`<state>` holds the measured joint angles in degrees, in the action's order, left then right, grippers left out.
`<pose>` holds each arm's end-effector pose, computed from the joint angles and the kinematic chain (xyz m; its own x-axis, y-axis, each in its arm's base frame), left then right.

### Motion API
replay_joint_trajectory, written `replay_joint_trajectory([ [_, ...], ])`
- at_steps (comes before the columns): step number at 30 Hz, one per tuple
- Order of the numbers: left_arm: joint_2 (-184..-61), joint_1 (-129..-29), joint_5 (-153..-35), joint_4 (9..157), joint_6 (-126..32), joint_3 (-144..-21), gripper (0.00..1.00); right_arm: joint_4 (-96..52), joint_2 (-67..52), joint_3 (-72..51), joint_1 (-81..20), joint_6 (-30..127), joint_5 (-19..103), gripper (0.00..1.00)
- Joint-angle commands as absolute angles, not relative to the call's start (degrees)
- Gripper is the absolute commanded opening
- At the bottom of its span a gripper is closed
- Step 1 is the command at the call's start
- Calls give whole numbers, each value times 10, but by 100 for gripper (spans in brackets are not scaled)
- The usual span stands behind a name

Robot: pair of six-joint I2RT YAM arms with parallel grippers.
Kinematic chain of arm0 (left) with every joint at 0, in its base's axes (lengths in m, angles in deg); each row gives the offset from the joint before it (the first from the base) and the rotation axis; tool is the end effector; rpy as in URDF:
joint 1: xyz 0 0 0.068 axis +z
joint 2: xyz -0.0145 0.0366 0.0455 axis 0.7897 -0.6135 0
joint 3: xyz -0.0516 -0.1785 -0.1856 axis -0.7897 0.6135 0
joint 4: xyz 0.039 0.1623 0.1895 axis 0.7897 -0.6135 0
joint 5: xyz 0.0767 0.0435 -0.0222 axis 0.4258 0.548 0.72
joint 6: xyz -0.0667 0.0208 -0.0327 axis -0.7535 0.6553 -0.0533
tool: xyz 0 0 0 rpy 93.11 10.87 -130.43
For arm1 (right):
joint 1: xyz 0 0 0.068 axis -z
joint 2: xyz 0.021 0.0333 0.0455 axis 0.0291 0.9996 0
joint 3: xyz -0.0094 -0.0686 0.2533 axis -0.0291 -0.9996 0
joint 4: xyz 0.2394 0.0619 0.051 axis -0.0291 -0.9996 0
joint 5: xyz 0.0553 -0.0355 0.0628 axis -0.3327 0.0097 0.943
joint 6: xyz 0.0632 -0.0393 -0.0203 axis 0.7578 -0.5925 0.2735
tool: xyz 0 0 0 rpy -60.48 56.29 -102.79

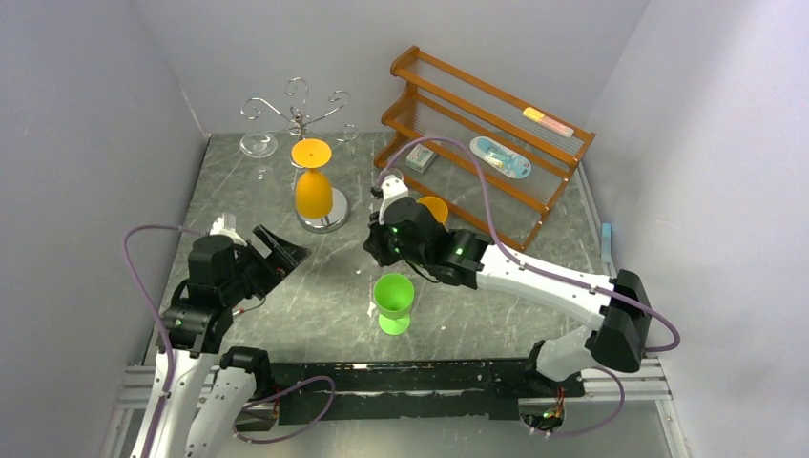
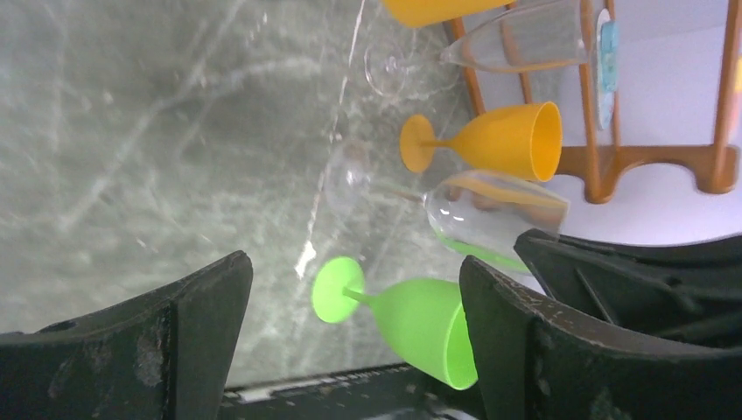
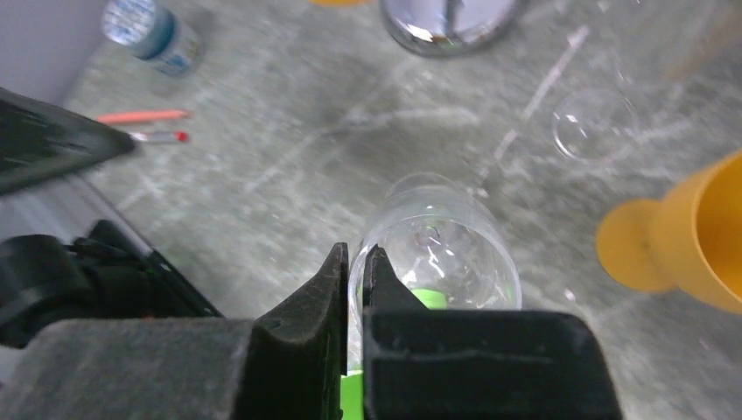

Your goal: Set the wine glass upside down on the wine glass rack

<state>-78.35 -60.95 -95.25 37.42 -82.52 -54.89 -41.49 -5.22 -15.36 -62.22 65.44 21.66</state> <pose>0.1352 -0.0320 0.2890 -0.5513 -0.6474 -0.5262 -0.1632 0.7022 -0.6930 0.1846 0.2966 0.2999 -0.5451 -0.1620 -0.8226 -0.5829 0.7784 0.2329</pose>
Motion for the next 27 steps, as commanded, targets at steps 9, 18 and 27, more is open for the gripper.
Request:
replay_joint_trajectory([
  [9,-662,-609,-989,436,-1295,-446,93,-65,-139,-284,-653,651,326,0],
  [18,-712,-609,-951,350,-1334,-497,76,54,-141,-317,-686,631,337,0],
  [27,-759,-609,-990,402,-1350,-485,55,102,-126,-319,-701,606,345,0],
])
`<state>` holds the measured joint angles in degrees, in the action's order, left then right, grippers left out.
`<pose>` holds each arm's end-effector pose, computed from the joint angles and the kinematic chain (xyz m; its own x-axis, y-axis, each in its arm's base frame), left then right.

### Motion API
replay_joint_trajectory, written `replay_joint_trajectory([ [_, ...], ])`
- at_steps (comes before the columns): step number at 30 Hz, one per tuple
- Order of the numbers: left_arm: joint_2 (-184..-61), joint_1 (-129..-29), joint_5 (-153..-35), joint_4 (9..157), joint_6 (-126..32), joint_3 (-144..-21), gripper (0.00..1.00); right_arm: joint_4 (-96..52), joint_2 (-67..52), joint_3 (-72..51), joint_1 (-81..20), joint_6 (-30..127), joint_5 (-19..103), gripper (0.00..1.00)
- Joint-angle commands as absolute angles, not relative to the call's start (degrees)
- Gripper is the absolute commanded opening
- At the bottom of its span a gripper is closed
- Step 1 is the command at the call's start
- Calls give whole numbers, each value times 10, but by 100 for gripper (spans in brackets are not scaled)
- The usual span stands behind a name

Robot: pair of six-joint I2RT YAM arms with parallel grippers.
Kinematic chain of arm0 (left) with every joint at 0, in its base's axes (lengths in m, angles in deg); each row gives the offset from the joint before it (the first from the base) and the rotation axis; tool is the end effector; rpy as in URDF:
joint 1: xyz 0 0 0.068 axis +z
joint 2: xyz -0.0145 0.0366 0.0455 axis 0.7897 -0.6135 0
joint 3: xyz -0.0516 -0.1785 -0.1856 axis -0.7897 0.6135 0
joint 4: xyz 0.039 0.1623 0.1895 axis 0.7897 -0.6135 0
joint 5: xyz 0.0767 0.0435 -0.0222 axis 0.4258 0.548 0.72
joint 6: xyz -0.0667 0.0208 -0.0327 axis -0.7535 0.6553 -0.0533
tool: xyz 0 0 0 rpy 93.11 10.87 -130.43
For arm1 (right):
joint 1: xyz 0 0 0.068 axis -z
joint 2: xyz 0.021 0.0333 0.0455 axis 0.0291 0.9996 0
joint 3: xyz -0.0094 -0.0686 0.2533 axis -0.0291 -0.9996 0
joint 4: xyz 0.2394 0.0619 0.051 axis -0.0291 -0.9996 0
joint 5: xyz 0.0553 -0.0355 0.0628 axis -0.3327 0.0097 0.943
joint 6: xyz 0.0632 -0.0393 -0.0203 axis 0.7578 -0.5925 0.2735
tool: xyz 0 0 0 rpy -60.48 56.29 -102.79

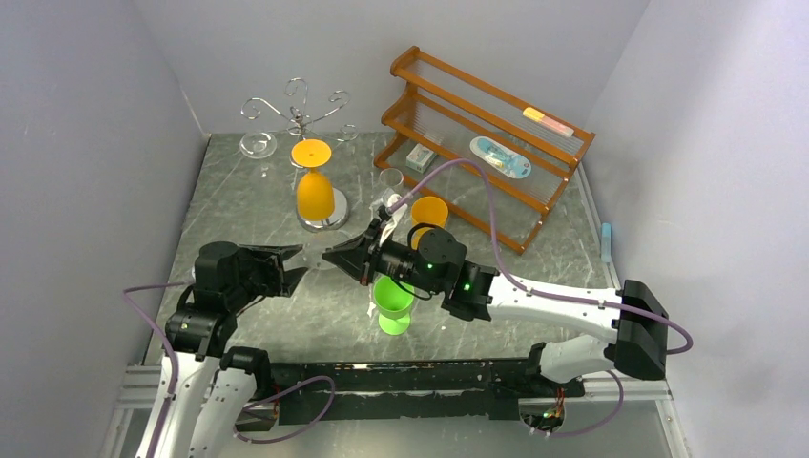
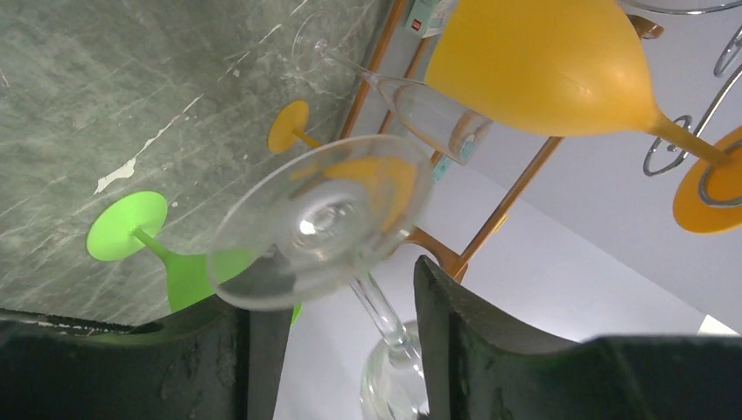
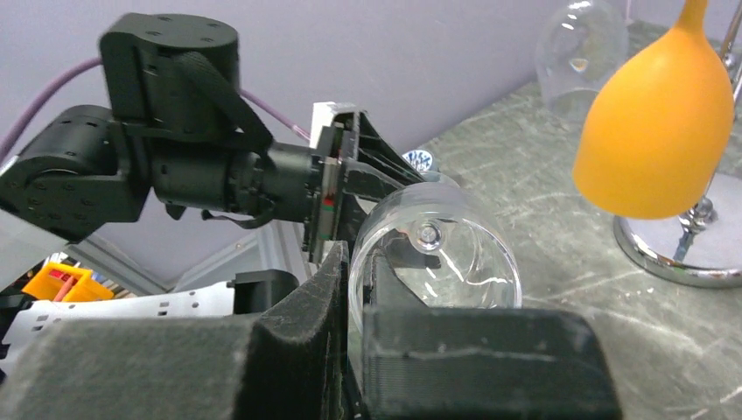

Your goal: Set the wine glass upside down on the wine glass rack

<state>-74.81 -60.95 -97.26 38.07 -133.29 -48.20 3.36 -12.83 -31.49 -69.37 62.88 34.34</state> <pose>0.1296 -0.0334 0.2585 -0.2408 -0.9440 0.2253 -0.5701 -0.0503 -0.8200 0.1284 0.3118 0.3412 -0.3105 0.2030 -0.9286 -0.8691 0.3352 0.3639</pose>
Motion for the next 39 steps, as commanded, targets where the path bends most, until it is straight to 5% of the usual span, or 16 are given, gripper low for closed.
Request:
replay_joint_trajectory([
  [1,-761,-609,-987,403,-1350,-489,53,106,-124,-318,-702,603,345,0],
  [11,-760,-609,-983,430,-1369,-489,39,112,-100,-313,-713,585,362,0],
  [16,-756,-609,-983,445,-1369,-482,10,106,-98,-313,-716,581,365,0],
  [18,-751,-609,-980,455,-1365,-478,5,97,-100,-313,-716,585,369,0],
  [24,-726,-609,-923,458,-1288,-491,5,47,-128,-324,-716,625,358,52],
  [27,-710,-609,-867,464,-1195,-502,5,-6,-156,-320,-715,645,338,68],
  [32,-677,-609,-861,525,-982,-496,5,-113,-178,-286,-706,700,323,78],
  [39,-630,-609,-1037,677,-637,-478,5,-188,-123,-160,-696,825,381,79],
])
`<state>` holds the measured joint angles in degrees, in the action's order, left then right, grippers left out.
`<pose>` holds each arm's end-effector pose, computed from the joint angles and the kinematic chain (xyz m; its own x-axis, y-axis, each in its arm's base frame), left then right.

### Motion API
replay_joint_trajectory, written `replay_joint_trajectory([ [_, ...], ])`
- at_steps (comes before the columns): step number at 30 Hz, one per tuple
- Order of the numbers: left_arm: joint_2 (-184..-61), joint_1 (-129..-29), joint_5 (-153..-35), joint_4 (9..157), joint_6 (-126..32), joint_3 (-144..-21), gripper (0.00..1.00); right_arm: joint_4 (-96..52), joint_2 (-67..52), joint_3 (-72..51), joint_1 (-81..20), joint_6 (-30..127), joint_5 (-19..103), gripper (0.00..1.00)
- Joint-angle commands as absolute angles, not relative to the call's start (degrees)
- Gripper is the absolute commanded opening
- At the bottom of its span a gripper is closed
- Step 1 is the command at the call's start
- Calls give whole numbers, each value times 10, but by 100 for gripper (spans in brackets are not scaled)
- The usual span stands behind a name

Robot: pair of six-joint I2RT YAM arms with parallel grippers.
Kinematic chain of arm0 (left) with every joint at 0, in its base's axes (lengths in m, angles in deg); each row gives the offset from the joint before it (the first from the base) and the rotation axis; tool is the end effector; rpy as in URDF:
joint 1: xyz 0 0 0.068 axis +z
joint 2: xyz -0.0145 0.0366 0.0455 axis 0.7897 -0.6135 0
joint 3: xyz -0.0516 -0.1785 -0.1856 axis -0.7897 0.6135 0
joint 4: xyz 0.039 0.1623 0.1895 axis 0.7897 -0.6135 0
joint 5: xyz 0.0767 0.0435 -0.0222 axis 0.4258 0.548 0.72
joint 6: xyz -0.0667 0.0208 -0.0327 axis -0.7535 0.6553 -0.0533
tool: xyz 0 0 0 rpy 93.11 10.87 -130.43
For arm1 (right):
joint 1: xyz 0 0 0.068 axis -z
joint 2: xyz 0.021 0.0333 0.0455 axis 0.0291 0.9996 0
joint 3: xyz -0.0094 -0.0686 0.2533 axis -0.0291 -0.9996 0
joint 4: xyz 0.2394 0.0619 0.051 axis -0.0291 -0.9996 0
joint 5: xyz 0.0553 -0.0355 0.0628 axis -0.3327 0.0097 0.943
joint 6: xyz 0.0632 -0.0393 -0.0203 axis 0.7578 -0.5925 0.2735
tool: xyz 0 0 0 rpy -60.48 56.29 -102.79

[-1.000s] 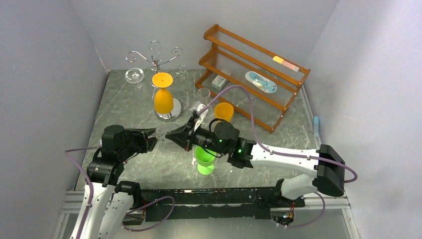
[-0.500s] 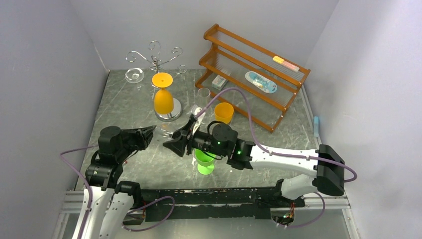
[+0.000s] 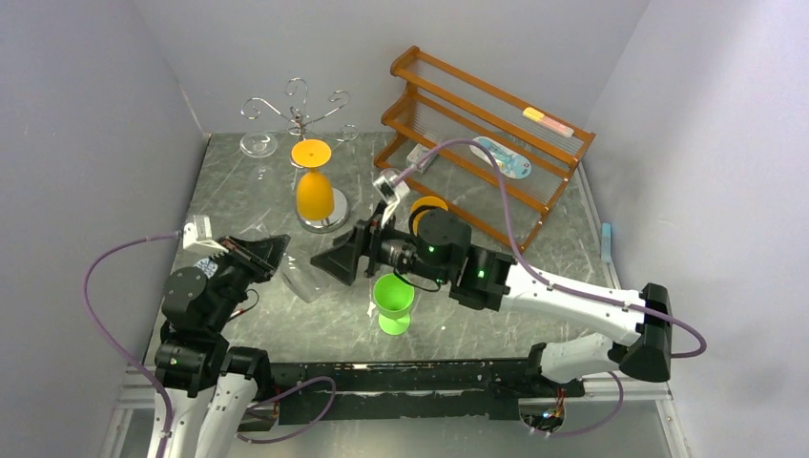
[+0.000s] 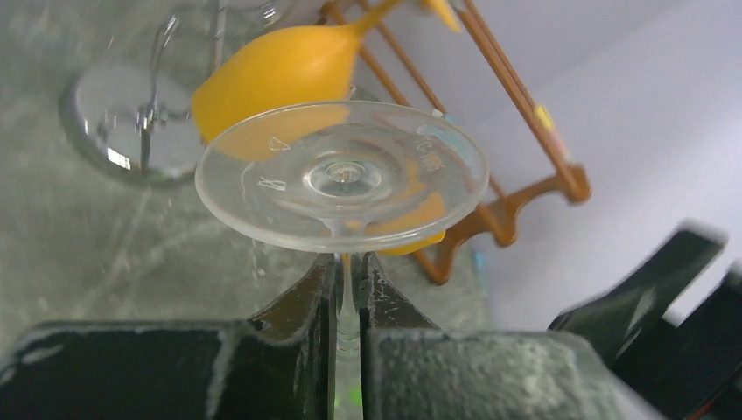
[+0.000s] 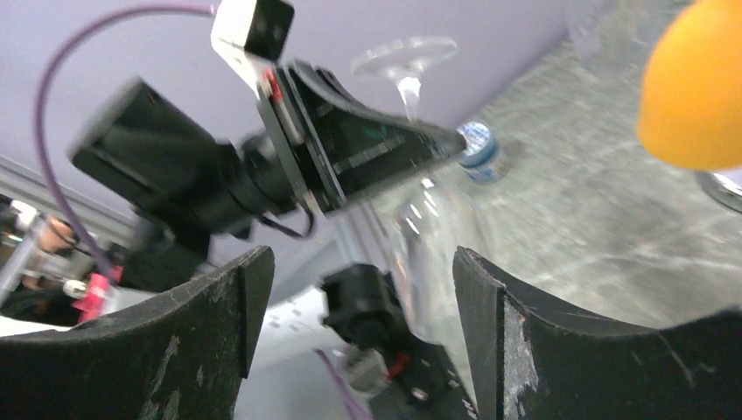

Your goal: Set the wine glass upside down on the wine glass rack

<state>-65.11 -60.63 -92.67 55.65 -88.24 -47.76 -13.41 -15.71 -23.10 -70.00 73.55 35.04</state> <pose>0.1167 -0.0255 0.3138 -0.2721 -0.7606 -0.5895 0.0832 0.5917 -0.8019 0.1201 0.3031 0.3720 -0.5013 0.1749 -0.8474 -0.7847 0.3207 0.5304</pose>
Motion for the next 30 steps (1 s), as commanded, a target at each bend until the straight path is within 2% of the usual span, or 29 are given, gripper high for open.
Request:
replay_joint_trajectory([
  [1,-628,-609,-1053,683,-601,-480,5,-194,-109,-137,-696,841,391,79],
  [8,-626,-609,-1146,748,-449,-474,5,-214,-27,-15,-694,924,416,78],
  [13,-629,-609,-1174,755,-410,-483,5,-214,-24,-13,-681,996,371,72],
  [23,-655,-609,-1200,740,-363,-506,5,-237,-11,-8,-667,1050,388,37],
  [27,-659,-609,-1198,722,-364,-511,5,-225,-17,-22,-659,1061,397,15],
  [29,-657,-609,-1193,707,-371,-512,12,-223,-23,-32,-654,1067,389,0],
  [30,-654,-609,-1188,698,-376,-512,21,-222,-26,-37,-651,1070,386,0],
])
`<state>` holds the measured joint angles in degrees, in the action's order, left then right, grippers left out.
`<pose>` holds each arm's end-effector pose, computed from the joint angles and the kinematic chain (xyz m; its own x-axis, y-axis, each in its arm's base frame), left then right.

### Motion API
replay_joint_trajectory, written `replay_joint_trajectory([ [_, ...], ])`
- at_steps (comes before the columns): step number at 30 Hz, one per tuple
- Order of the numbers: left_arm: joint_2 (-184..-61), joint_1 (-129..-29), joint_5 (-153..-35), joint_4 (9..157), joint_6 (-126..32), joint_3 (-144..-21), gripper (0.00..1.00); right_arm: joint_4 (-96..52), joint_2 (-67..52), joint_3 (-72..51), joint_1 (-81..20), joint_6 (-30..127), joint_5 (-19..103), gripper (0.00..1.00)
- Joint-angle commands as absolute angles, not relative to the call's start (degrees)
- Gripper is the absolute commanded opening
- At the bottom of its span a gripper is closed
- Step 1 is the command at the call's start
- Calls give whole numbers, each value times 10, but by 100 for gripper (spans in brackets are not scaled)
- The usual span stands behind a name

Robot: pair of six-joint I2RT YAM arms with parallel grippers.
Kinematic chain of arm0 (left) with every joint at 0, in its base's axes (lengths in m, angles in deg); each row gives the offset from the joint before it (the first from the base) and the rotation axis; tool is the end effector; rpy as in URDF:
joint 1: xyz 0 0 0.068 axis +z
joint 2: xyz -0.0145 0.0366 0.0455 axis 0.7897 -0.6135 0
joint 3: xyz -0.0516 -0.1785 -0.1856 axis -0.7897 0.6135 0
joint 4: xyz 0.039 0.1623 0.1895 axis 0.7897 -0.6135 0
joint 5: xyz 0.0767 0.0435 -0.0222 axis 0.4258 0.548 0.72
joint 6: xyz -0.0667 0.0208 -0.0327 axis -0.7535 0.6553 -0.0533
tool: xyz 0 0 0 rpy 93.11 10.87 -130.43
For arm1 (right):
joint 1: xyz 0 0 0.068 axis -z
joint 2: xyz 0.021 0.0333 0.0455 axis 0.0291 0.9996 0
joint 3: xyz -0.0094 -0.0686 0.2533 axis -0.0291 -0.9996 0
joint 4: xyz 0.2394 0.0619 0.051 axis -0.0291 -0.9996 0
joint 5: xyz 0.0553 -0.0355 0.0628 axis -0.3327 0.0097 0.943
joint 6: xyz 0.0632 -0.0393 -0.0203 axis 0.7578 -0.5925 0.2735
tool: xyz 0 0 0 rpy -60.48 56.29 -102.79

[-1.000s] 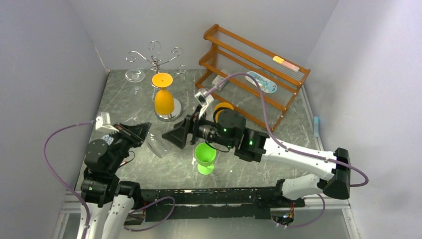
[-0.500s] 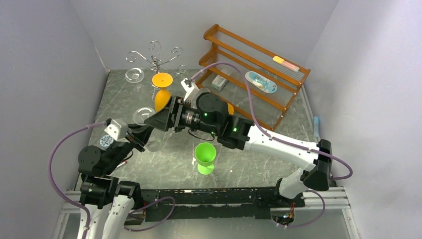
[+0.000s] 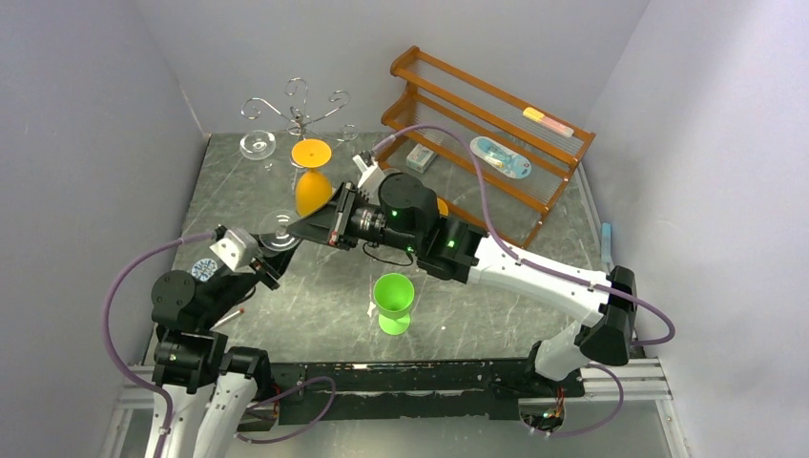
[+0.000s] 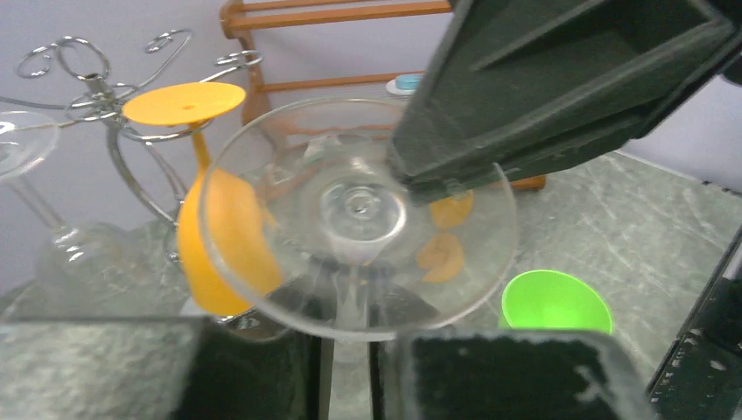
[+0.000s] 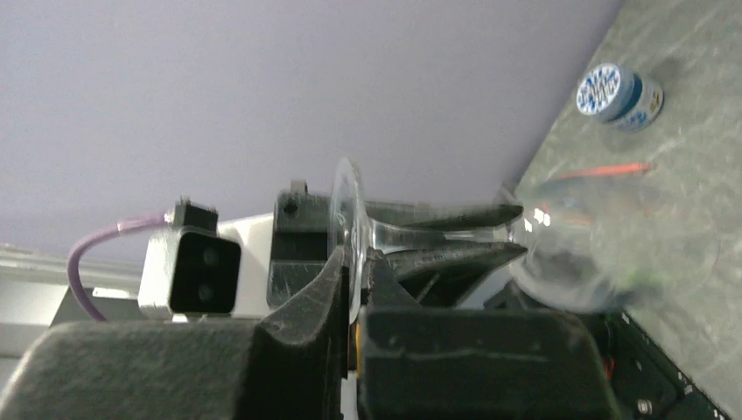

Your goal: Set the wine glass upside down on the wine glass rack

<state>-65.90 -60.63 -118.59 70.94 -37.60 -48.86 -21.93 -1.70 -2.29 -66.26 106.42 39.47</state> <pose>0.1017 -0.0513 0.3542 0.1440 -0.0561 -0.9880 0.6605 0.7489 0.0538 0.1592 0.3476 0.4075 -0.8569 0.2997 -0.4195 -0.3759 0.1937 0.9062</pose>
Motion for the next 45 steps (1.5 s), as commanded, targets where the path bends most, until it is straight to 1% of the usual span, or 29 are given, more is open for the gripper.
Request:
replay_joint_trajectory([
  [1,-650,-609,-1184,688,-382,-511,32,-223,-30,-41,-647,1072,383,0],
  [3,-636,-609,-1172,674,-401,-503,55,-225,-38,-49,-641,1078,376,0],
  [4,-627,-609,-1169,668,-413,-498,62,-226,-44,-54,-638,1081,373,0],
  [6,-606,-609,-1161,661,-441,-488,72,-232,-51,-59,-631,1086,367,0],
  [9,-578,-609,-1168,674,-520,-473,80,-242,-60,-68,-625,1091,363,0],
  [12,-564,-609,-1167,670,-586,-483,82,-250,-70,-80,-618,1095,362,0],
  [17,-590,-609,-1126,625,-672,-528,82,-263,-93,-110,-600,1100,351,0],
  [21,-636,-609,-1085,566,-708,-580,81,-272,-113,-127,-567,1100,342,0],
  [25,-671,-609,-1070,532,-721,-614,82,-287,-127,-127,-520,1089,321,0],
  [33,-700,-609,-1076,519,-716,-636,82,-289,-92,-49,-435,1064,324,0],
  [40,-715,-609,-1058,492,-716,-646,82,-272,-40,18,-401,1079,337,0],
  [45,-718,-609,-1041,474,-715,-649,82,-260,-25,31,-397,1098,345,0],
])
